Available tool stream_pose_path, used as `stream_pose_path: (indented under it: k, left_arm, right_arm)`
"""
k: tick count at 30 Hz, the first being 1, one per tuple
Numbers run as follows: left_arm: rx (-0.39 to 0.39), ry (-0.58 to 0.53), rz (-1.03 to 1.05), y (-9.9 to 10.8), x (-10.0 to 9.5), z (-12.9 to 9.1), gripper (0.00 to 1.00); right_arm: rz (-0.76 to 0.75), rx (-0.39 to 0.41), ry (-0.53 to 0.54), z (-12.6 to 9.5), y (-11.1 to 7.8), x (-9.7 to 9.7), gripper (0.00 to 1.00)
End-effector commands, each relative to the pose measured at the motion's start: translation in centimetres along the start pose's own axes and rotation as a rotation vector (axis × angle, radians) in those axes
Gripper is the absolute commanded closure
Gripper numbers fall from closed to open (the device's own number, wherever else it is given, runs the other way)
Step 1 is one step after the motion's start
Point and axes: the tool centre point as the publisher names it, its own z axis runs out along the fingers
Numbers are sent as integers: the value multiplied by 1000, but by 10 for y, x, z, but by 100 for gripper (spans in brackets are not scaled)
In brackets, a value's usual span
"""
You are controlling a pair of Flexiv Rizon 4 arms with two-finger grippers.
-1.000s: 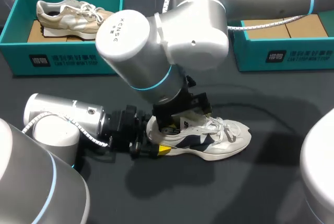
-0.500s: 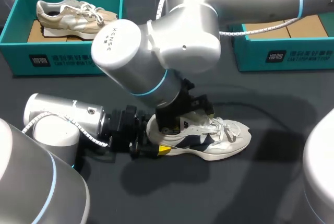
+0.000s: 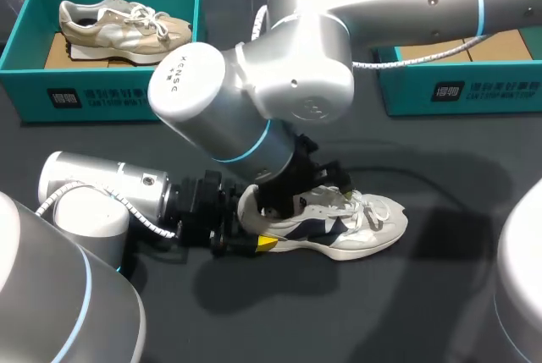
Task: Take the shoe out of the shoebox, open the shoe tongue, remove and reinsert the insole, then place the shoe into the shoebox
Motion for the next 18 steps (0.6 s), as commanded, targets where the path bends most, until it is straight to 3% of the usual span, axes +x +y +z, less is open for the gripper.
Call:
stream_pose_path:
  k: [1, 4, 7, 11, 13, 14, 18]
  left_arm:
    - [-1, 0, 0, 2, -3, 1, 100]
    - [-1, 0, 0, 2, -3, 1, 100]
    - [-1, 0, 0, 2, -3, 1, 100]
    - [-1, 0, 0, 2, -3, 1, 100]
    - [-1, 0, 0, 2, -3, 1, 100]
    - [-1, 0, 0, 2, -3, 1, 100]
    - [-1, 0, 0, 2, -3, 1, 100]
  right_arm:
    - [151, 1, -12, -8, -7, -4, 7]
    - [153, 13, -13, -10, -8, -8, 21]
    - [150, 20, -3, -11, -7, -11, 51]
    - [133, 29, 31, -9, -6, -14, 67]
    - [128, 33, 43, -9, -5, -16, 85]
    - [121, 34, 51, -9, -5, -17, 100]
    - [99, 17, 104, -9, -5, -23, 100]
